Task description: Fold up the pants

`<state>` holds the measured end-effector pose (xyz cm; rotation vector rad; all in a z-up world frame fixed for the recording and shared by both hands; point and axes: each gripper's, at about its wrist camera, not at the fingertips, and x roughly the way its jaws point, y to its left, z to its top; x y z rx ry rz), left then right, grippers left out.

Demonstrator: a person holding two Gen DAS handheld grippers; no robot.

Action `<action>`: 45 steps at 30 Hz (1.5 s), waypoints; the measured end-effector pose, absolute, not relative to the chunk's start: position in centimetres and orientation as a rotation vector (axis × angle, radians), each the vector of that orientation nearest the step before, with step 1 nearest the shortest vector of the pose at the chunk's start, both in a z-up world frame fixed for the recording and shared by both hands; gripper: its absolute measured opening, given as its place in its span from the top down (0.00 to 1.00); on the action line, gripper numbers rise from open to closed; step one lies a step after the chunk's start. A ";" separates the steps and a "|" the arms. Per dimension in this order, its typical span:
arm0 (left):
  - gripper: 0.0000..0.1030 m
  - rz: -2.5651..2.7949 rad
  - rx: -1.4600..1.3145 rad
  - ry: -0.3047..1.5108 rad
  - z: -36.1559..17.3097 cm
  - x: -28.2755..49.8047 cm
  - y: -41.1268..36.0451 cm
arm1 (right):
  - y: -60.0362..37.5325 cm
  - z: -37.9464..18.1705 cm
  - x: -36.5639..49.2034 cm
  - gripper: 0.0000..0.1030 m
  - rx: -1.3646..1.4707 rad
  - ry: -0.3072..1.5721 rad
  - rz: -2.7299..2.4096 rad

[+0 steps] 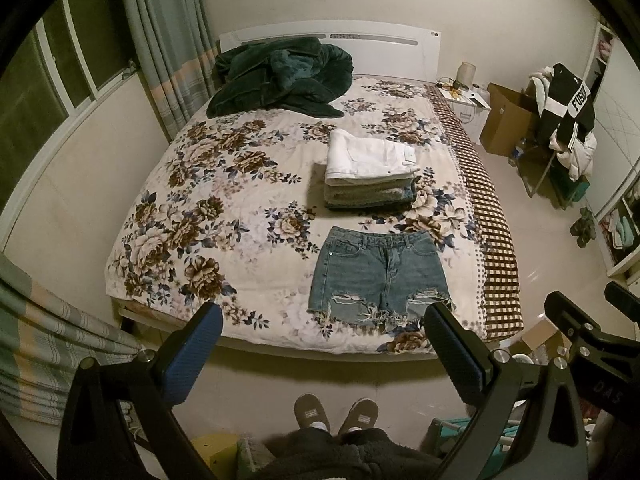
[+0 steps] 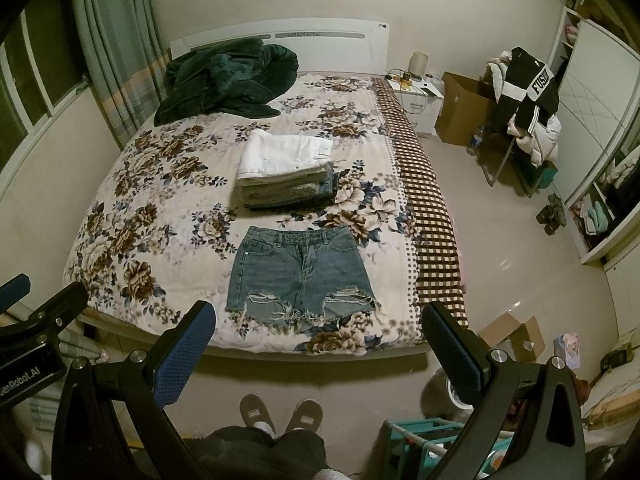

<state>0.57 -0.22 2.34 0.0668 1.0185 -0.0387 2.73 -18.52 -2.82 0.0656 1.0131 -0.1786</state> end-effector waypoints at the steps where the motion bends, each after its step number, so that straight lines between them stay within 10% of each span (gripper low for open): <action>1: 0.00 -0.040 0.066 1.019 2.6 0.7 -0.3 | -18.4 -2.9 2.7 0.00 0.066 1.014 -0.178; 24: 0.00 -0.038 0.079 1.005 0.7 3.5 -1.3 | -19.1 -5.1 4.7 0.00 0.122 1.065 -0.218; 45: 0.00 0.086 0.165 1.191 -18.3 20.2 -10.2 | -36.1 -26.5 27.2 0.00 0.264 1.309 -0.140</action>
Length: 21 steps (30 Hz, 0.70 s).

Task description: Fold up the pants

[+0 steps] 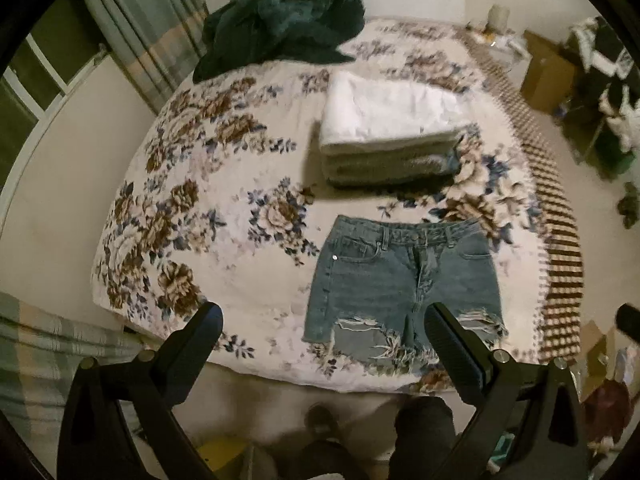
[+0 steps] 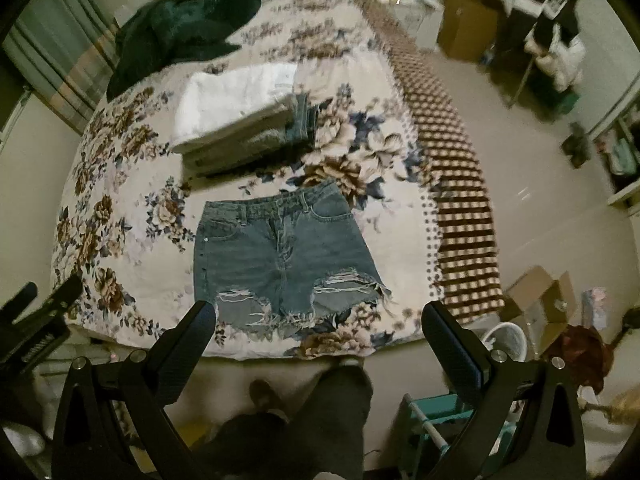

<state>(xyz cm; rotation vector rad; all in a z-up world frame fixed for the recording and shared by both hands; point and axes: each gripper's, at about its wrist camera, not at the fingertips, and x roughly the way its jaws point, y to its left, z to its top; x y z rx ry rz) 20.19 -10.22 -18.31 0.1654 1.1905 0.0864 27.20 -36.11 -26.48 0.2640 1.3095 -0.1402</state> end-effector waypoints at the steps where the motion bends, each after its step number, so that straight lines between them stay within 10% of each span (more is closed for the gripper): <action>1: 0.00 0.101 0.171 1.211 -19.5 20.8 -11.1 | -37.6 -27.9 28.5 0.00 0.266 1.319 -0.130; 21: 0.03 0.014 -0.014 1.700 -56.6 20.6 -36.6 | -55.3 -57.6 41.0 0.00 0.178 1.568 -0.038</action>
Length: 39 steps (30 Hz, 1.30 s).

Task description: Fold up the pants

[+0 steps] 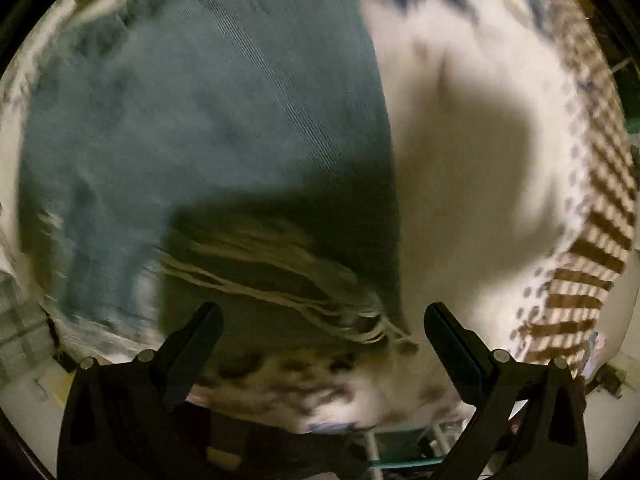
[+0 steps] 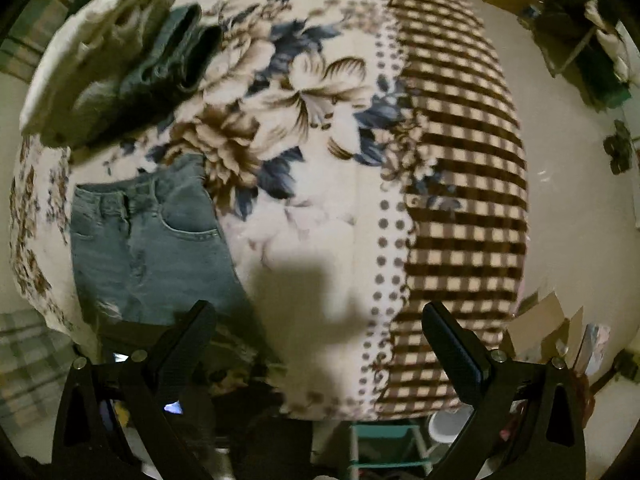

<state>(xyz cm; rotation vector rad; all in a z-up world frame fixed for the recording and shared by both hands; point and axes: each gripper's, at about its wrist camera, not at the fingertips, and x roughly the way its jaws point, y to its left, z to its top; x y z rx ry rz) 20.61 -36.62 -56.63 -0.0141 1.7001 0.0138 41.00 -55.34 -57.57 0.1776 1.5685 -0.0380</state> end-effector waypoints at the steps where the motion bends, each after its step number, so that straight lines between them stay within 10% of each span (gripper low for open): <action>1: 0.08 0.023 -0.019 1.701 -57.2 20.5 -36.7 | -54.7 -58.5 41.5 0.00 0.166 1.574 -0.014; 4: 0.33 0.045 -0.051 1.669 -57.2 20.4 -35.7 | -52.3 -60.9 43.3 0.00 0.149 1.588 0.066; 8: 0.90 -0.009 -0.112 1.576 -54.5 20.8 -33.8 | -48.7 -64.6 46.3 0.00 0.196 1.624 0.193; 14: 0.94 -0.040 -0.188 1.533 -51.3 21.7 -30.1 | -44.8 -69.9 49.9 0.10 0.302 1.688 0.261; 19: 0.95 -0.040 -0.225 1.485 -48.9 21.8 -26.6 | -42.7 -70.4 50.4 0.89 0.285 1.674 0.249; 39: 0.95 0.133 -0.477 1.279 -41.6 19.2 -4.2 | -19.1 -54.9 50.4 0.91 0.064 1.496 0.317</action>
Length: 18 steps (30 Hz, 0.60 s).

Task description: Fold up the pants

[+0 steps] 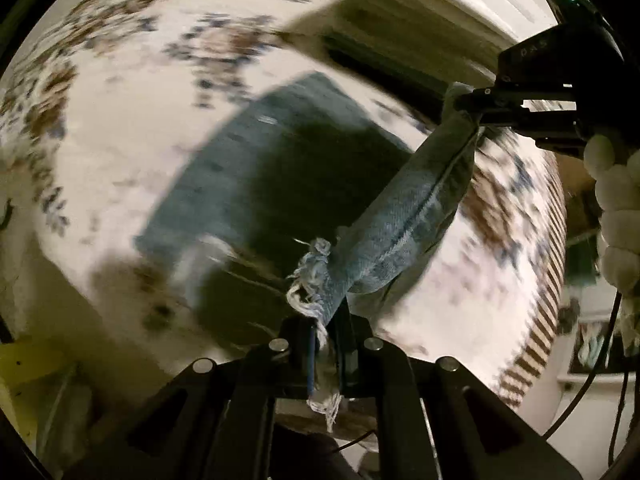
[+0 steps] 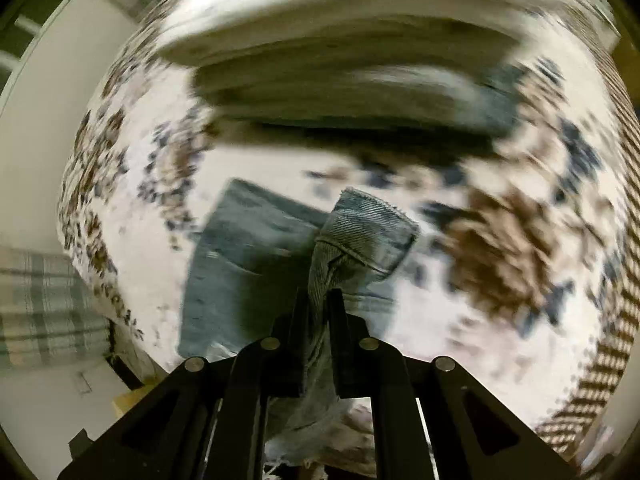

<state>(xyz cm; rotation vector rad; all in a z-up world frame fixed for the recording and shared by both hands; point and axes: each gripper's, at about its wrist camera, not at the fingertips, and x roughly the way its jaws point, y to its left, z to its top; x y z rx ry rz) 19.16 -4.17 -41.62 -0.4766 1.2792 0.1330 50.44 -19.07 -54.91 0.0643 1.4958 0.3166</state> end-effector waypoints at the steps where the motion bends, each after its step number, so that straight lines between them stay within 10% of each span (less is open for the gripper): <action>1: 0.95 0.157 -0.492 1.283 -42.2 19.1 -2.3 | -16.9 -55.3 50.7 0.91 0.043 1.498 0.324; 15: 0.93 0.363 -0.607 1.351 -50.7 18.4 8.2 | -0.5 -66.5 53.3 0.90 -0.229 1.614 0.249; 18: 0.92 0.396 -0.653 1.312 -50.4 17.4 9.4 | -0.9 -66.6 53.7 0.72 -0.133 1.659 0.293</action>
